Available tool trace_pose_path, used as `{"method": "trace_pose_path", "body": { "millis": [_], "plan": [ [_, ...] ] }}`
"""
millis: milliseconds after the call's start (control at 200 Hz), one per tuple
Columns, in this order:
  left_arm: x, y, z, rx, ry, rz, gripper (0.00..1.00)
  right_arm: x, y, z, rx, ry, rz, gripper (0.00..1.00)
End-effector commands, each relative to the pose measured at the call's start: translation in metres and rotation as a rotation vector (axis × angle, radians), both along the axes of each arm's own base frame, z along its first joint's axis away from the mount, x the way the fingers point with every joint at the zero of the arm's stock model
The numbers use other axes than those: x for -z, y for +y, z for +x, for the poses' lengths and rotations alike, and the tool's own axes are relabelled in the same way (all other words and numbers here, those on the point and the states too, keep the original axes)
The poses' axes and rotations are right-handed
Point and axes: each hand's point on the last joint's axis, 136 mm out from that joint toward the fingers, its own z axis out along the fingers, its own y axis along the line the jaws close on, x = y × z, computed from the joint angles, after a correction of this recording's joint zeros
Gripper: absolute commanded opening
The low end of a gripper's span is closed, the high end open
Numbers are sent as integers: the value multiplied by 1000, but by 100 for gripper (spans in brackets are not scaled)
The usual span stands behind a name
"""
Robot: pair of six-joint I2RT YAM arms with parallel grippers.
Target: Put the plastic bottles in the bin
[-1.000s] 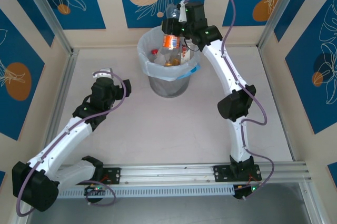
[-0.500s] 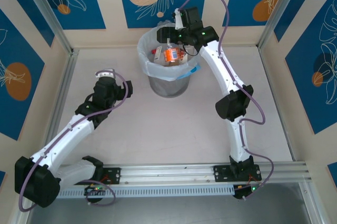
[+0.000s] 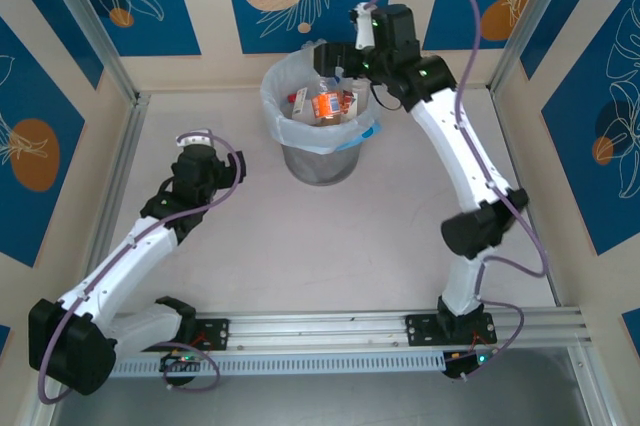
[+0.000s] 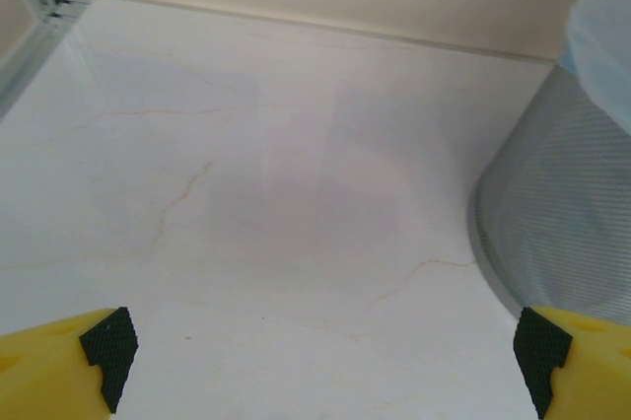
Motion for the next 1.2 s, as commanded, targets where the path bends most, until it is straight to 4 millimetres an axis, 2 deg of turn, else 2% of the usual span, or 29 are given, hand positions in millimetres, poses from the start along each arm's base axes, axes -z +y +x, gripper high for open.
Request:
{"method": "trace_pose_path", "body": {
  "millis": [0, 15, 50, 115, 145, 355, 470, 540, 670, 735, 840, 965, 1075, 1165, 1195],
  "plan": [
    [-9, 28, 5, -83, -40, 79, 99, -22, -40, -10, 116, -125, 24, 100],
    [-8, 32, 5, -94, -40, 87, 99, -15, -45, -10, 130, -120, 21, 100],
    [-6, 39, 5, -115, -39, 103, 99, -19, -58, -17, 163, -149, 43, 99],
    [0, 55, 5, -162, -35, 124, 99, -3, -84, -24, 227, -155, 66, 100],
    [3, 62, 5, -181, -33, 130, 99, -2, -99, -28, 264, -166, 82, 100],
    [36, 103, 2, -277, 18, 173, 99, 76, -196, -54, 518, -94, 94, 99],
    [52, 115, 1, -295, 16, 178, 99, 122, -229, -64, 596, -75, 38, 100],
    [61, 115, 2, -278, 13, 179, 99, 162, -244, -70, 629, -14, -5, 100],
    [76, 101, 15, -157, 17, 207, 99, 224, -246, -78, 570, 14, -85, 100],
    [85, 92, 22, -95, -2, 218, 99, 249, -245, -80, 545, 14, -115, 100],
    [99, 87, 30, -55, -16, 237, 99, 278, -245, -83, 531, 52, -136, 100],
    [117, 74, 41, 16, -35, 204, 99, 294, -241, -83, 506, 68, -128, 100],
    [118, 63, 51, 81, -81, 194, 99, 298, -240, -82, 490, 57, -138, 100],
    [137, 42, 52, 205, -99, 189, 99, 302, -242, -82, 491, 36, -156, 100],
    [135, 42, 53, 208, -125, 187, 99, 301, -243, -82, 499, 15, -159, 100]
  ]
}}
